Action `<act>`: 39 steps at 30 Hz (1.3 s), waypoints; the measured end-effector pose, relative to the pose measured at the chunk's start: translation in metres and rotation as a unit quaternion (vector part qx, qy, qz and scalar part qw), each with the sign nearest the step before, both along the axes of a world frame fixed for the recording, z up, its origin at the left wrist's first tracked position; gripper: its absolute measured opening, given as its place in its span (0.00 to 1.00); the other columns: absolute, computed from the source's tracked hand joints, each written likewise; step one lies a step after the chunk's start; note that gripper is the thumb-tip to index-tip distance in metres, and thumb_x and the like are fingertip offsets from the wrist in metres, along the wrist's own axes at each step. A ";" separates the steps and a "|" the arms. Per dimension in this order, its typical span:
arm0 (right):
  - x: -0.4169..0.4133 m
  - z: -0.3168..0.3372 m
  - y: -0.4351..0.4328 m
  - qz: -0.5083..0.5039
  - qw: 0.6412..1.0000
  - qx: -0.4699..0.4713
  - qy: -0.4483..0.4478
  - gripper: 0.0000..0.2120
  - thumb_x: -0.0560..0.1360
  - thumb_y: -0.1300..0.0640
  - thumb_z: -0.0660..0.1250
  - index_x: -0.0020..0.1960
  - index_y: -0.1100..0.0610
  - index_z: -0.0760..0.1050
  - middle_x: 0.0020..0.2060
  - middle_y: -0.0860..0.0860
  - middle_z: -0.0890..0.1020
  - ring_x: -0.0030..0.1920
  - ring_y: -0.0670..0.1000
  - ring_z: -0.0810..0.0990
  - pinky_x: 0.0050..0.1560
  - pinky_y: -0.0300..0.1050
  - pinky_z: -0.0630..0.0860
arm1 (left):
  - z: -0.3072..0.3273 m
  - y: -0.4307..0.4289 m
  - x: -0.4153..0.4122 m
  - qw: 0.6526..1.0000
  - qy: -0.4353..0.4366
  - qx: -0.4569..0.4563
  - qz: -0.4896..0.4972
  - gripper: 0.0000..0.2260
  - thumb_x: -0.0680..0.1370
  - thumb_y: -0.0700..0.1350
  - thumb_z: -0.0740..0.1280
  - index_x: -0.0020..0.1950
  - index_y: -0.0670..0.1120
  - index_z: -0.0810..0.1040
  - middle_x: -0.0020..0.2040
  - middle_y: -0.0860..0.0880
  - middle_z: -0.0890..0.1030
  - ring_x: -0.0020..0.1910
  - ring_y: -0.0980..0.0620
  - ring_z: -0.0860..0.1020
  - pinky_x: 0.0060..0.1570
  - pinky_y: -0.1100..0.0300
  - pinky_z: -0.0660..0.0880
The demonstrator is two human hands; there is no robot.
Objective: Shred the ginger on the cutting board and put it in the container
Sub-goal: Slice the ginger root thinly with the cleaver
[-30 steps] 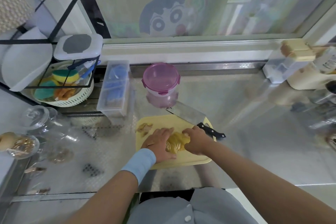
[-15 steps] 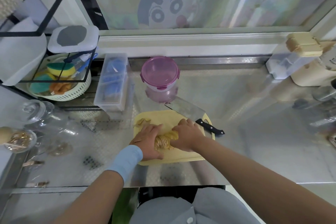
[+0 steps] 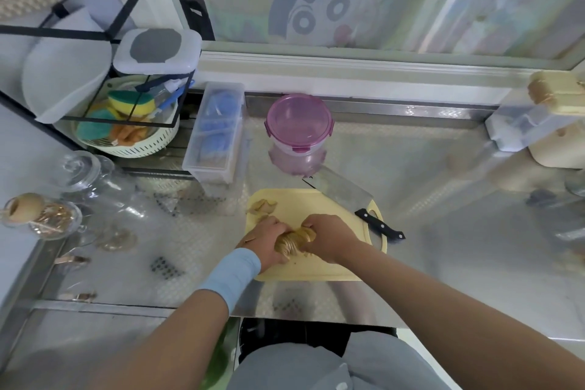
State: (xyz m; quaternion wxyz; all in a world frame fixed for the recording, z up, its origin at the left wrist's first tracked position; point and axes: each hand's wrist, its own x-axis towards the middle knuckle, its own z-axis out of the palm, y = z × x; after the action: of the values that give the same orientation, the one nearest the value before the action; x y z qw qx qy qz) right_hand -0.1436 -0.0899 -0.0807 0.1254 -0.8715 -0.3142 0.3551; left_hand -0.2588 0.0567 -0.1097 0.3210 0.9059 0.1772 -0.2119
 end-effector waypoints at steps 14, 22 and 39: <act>0.082 -0.005 0.023 -0.136 0.988 0.047 0.062 0.22 0.75 0.50 0.74 0.67 0.55 0.78 0.61 0.52 0.82 0.59 0.53 0.80 0.58 0.42 0.75 | 0.018 0.030 0.084 1.000 -0.020 -0.010 0.022 0.31 0.71 0.47 0.75 0.72 0.54 0.68 0.65 0.53 0.69 0.62 0.51 0.72 0.62 0.59 0.68; 0.089 -0.011 0.025 -0.071 0.997 0.022 0.038 0.24 0.79 0.49 0.69 0.72 0.54 0.73 0.66 0.53 0.79 0.65 0.55 0.77 0.64 0.47 0.74 | 0.010 0.042 0.083 1.000 -0.025 0.004 0.018 0.25 0.72 0.49 0.71 0.69 0.58 0.72 0.62 0.55 0.74 0.62 0.52 0.72 0.63 0.55 0.70; 0.027 -0.014 -0.052 0.014 0.998 -0.053 -0.018 0.27 0.72 0.50 0.66 0.70 0.43 0.66 0.60 0.49 0.70 0.63 0.54 0.73 0.51 0.47 0.72 | -0.003 -0.052 0.044 0.989 -0.049 0.079 -0.114 0.30 0.73 0.56 0.70 0.73 0.57 0.64 0.71 0.56 0.61 0.71 0.54 0.59 0.65 0.55 0.69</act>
State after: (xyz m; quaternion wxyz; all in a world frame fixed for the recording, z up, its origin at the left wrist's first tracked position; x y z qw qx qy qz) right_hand -0.1165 -0.1415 -0.0952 0.0680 -0.8786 -0.3095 0.3573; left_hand -0.2145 0.0047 -0.1131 0.2308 0.9519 0.0732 -0.1877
